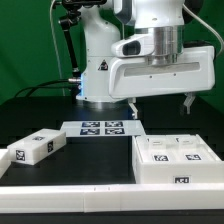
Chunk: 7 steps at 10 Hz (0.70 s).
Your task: Assemble cabinet
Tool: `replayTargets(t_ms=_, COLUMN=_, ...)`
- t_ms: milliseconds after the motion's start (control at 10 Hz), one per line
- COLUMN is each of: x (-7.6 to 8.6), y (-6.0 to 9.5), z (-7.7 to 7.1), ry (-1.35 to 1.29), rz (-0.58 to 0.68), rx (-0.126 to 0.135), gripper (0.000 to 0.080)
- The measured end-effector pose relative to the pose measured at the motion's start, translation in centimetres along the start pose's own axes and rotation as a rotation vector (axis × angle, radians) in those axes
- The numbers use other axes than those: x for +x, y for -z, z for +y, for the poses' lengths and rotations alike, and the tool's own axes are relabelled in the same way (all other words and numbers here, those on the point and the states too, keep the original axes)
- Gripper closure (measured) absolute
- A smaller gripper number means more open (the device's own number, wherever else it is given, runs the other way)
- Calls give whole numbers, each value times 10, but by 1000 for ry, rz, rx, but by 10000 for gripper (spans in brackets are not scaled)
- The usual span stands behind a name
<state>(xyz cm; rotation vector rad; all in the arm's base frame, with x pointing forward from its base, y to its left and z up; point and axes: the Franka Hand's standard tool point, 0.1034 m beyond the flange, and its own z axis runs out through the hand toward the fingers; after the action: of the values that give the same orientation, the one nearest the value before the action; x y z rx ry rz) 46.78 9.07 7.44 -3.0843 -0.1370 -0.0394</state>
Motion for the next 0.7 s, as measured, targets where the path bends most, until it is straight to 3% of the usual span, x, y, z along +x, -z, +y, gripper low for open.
replayTargets(t_ms=200, x=-1, y=-2, z=-1, ry=-17, rz=-5, rx=0, gripper=3)
replayTargets(t_ms=400, x=1, y=-17, z=5, ry=-47, rz=-22, rx=2, gripper=3)
replayTargets(t_ms=700, x=5, y=-21, z=1, ry=-26, rz=-21, rx=-14, gripper=3)
